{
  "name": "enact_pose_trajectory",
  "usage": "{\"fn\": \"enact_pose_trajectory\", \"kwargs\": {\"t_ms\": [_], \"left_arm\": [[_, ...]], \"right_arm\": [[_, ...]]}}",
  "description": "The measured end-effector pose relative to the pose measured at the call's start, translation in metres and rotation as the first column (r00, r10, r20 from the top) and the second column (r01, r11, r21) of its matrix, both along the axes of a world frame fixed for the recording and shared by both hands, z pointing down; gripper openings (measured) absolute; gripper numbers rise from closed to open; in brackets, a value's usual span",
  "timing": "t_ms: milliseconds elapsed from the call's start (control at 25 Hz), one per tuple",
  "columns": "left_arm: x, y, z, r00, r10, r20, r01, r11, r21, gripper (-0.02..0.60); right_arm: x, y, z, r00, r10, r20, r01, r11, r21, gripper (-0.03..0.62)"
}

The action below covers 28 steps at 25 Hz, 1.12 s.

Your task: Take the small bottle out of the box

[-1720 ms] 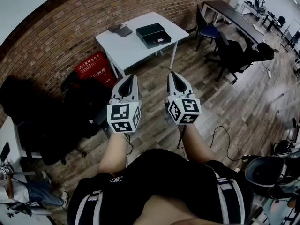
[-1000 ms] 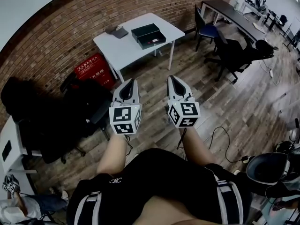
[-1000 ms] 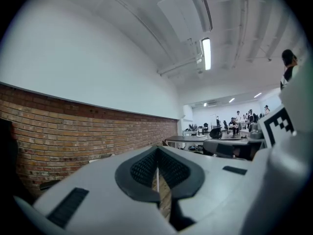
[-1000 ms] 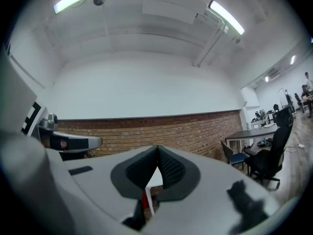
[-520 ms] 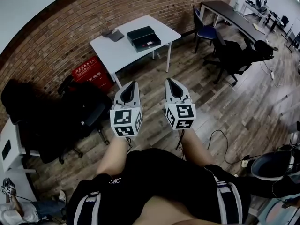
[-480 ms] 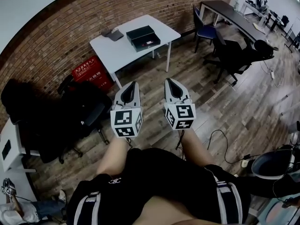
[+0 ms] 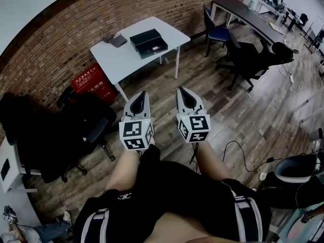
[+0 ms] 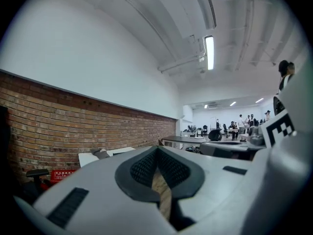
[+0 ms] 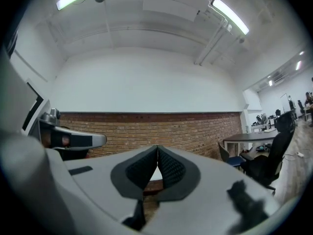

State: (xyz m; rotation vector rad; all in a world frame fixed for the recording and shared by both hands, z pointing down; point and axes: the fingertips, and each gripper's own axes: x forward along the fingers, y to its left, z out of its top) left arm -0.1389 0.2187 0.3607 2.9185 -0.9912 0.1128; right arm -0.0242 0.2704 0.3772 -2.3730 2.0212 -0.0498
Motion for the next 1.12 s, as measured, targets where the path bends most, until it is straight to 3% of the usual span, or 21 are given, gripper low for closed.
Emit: {"fn": "enact_pose_trajectory", "kwargs": {"t_ms": [280,760,1120], "left_arm": [[0.041,-0.049,0.012,0.999,0.05,-0.011,-0.05,0.999,-0.006,0.012],[0.083,-0.2,0.009,0.998,0.065,-0.013,-0.065,0.997,-0.03,0.012],[0.105,-0.29,0.013,0.995,0.103,-0.013,-0.104,0.994,-0.045,0.012]], "right_arm": [[0.037,-0.052,0.008,0.999,0.028,0.04,-0.028,1.0,-0.008,0.031],[0.082,-0.194,0.005,0.998,0.05,0.044,-0.048,0.998,-0.031,0.031],[0.106,-0.272,0.013,0.993,0.107,0.047,-0.104,0.993,-0.056,0.031]]}}
